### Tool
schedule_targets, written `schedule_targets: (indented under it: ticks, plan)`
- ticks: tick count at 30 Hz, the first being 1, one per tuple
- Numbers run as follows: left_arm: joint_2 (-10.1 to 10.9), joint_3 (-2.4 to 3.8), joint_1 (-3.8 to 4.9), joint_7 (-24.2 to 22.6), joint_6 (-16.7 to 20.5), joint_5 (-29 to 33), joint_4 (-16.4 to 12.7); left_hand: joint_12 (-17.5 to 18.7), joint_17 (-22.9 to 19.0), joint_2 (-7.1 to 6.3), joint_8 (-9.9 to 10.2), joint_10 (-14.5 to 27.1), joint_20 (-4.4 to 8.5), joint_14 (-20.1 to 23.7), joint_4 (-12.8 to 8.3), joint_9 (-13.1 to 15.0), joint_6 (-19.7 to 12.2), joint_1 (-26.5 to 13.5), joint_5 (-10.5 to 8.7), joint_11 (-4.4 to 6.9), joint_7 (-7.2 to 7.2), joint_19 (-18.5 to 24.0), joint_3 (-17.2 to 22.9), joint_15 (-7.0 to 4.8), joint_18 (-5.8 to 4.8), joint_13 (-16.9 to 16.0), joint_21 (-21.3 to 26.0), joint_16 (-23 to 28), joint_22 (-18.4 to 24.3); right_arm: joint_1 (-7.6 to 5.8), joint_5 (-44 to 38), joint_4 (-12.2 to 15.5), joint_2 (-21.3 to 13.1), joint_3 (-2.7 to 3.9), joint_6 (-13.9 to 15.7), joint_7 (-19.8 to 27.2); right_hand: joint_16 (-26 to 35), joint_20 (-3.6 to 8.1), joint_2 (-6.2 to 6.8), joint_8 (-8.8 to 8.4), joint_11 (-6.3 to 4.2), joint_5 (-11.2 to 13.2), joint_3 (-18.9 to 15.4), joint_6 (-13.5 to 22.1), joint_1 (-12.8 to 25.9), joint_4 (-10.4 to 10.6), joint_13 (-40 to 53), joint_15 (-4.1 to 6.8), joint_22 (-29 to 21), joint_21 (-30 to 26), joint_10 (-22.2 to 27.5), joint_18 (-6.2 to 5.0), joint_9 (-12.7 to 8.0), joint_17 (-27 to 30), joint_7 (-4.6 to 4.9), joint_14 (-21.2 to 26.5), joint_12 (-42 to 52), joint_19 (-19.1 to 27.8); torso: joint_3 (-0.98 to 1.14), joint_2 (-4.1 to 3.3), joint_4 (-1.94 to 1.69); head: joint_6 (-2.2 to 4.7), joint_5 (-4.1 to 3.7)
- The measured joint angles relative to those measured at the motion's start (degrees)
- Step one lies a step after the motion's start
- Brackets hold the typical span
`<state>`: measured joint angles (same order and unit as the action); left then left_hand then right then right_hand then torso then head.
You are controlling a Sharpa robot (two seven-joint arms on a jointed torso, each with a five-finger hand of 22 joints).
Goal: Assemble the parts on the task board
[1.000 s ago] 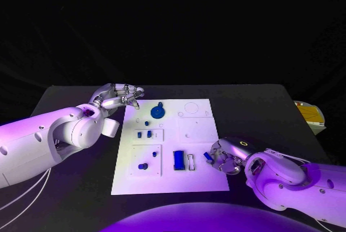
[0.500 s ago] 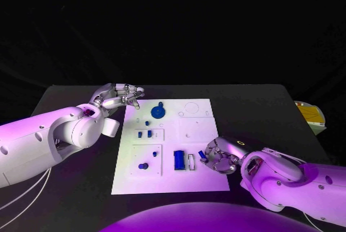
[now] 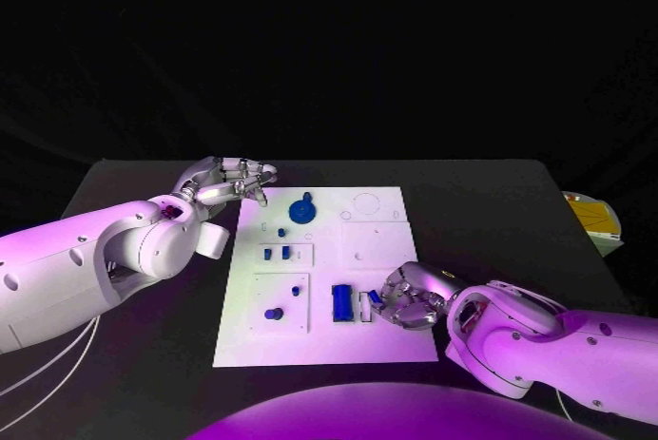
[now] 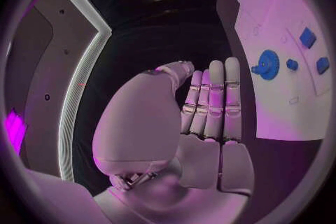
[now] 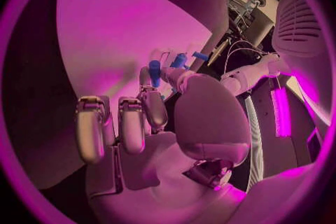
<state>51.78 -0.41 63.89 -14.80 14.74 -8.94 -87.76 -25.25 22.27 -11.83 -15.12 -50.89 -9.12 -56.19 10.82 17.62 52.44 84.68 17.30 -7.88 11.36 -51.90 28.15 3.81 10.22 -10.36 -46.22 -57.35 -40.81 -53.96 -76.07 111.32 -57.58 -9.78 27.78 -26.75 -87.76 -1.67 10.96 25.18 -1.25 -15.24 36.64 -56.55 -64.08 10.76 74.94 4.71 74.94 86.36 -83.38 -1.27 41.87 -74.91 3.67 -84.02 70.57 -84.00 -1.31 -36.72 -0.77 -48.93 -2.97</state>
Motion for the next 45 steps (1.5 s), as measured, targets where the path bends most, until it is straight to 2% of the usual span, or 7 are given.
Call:
schedule_targets:
  ticks: [6, 21, 25, 27, 32, 35, 45]
  plan:
    - [0.03, 0.0, 0.0, 0.09, -0.04, -0.01, -0.03, 0.0, -0.05, 0.0, 0.0, 0.0, 0.0, 0.0, 0.0, 0.0, 0.0, 0.0, 0.0, 0.0, 0.0, 0.0, 0.0, 0.0, 0.0, 0.0, 0.0, 0.0, 0.0, 0.03, 1.43, -0.52, 1.03, 0.0, -0.6, 0.1, 0.0, 0.0, 0.22, -0.04, 0.0, -0.52, 0.51, -0.1, 0.92, -1.21, 0.0, 0.0, -0.01, 0.0, 0.0, 0.0, -0.34, 0.0, 0.08, 0.0, 0.21, 0.0, 0.03, -0.01, 0.05, -0.07, 0.17]
    - [0.06, 0.0, 0.0, 0.32, -0.14, -0.02, -0.07, 0.0, -0.05, 0.0, 0.0, 0.21, 0.0, 0.0, -0.16, -0.01, 0.0, 0.0, 0.0, -0.21, 0.0, 0.0, 0.16, 0.0, 0.0, 0.06, 0.0, 0.0, -0.1, -0.03, 2.53, -1.24, 2.23, 0.08, -0.75, 0.31, 0.0, 0.0, -0.06, -0.21, 0.0, -0.52, 0.15, -0.12, 1.86, -1.48, -0.01, 0.0, -0.01, 0.0, 0.0, 0.0, -0.34, 0.01, 0.07, 0.0, 0.21, 0.0, 0.07, -0.03, 0.05, 0.02, 0.15]
    - [0.06, 0.0, 0.0, 0.36, -0.15, -0.02, -0.09, 0.0, -0.05, 0.0, 0.0, 0.21, 0.0, 0.0, -0.16, -0.01, 0.0, 0.0, 0.0, -0.21, 0.0, 0.0, 0.16, 0.0, 0.0, 0.06, -0.21, 0.0, -0.14, -0.03, 2.54, -1.53, 2.52, 0.07, -0.75, 0.34, 0.0, 0.0, 0.39, -0.2, 0.0, 0.59, -2.36, -1.22, 3.21, 0.31, -0.01, 0.0, -0.02, 0.0, -0.01, 0.0, -0.59, 0.01, -0.62, 0.0, 0.21, 0.0, 0.07, -0.02, 0.04, -0.04, 0.15]
    - [0.08, 0.0, 0.0, 0.38, -0.16, -0.02, -0.09, 0.0, -0.05, 0.0, 0.0, 0.21, 0.0, 0.0, -0.16, -0.02, 0.0, 0.0, 0.0, -0.21, 0.0, 0.0, 0.16, 0.0, 0.0, 0.06, -0.21, 0.0, -0.14, -0.01, 2.54, -1.71, 2.56, 0.03, -0.75, 0.32, 0.0, 0.0, 0.83, -0.26, 0.0, -1.08, -4.82, -1.83, 4.56, 1.71, -0.01, 0.0, -0.02, 0.0, 0.0, 0.0, -0.75, 0.01, -1.0, 0.0, 0.21, 0.0, 0.05, -0.01, 0.04, -0.05, 0.15]
    - [0.11, 0.0, 0.0, 0.44, -0.17, -0.02, -0.13, 0.0, -0.04, 0.0, 0.0, 0.21, 0.0, 0.0, -0.16, -0.02, 0.0, 0.0, 0.0, -0.21, 0.0, 0.0, 0.16, 0.0, 0.0, 0.06, -0.21, 0.0, -0.15, 0.0, 2.43, -1.87, 2.7, 0.02, -0.75, 0.18, 0.0, 0.0, 1.19, -1.02, -0.01, -0.15, -10.41, -2.09, 5.97, 5.3, -0.01, 0.0, -0.02, -0.23, 0.0, 0.0, -1.2, 0.01, -0.89, 0.0, 0.21, 0.0, 0.03, 0.02, 0.04, -0.1, 0.16]
    - [0.11, 0.0, 0.0, 0.47, -0.18, -0.03, -0.13, 0.0, -0.04, 0.0, 0.0, 0.21, 0.0, 0.0, -0.16, -0.02, 0.0, 0.0, 0.0, -0.21, 0.0, 0.0, 0.16, 0.0, 0.0, 0.06, -0.21, 0.0, -0.2, 0.01, 2.38, -1.9, 2.72, 0.02, -0.75, 0.15, 0.0, 0.0, 1.05, -1.02, 0.0, 1.31, -12.07, -2.1, 6.42, 5.86, -0.02, 0.0, -0.02, -0.23, 0.0, 0.0, -1.35, 0.01, -0.89, 0.0, 0.21, 0.0, 0.01, 0.02, 0.04, -0.15, 0.19]
    - [0.12, 0.0, 0.0, 0.55, -0.19, -0.03, -0.11, 0.0, -0.04, 0.0, 0.0, 0.21, 0.0, 0.0, -0.16, -0.02, 0.0, 0.0, 0.0, -0.21, 0.0, 0.0, 0.16, 0.0, 0.0, 0.1, -0.21, 0.0, -0.19, 0.01, 2.22, -1.9, 2.7, 0.02, -0.82, 0.11, 0.0, 0.0, 0.72, -1.32, 0.0, 1.73, -13.57, -2.1, 6.72, 6.07, -0.02, 0.0, -0.03, -0.23, 0.0, 0.0, -1.53, 0.01, -0.89, 0.0, 0.21, 0.0, 0.01, 0.03, 0.05, -0.28, 0.11]
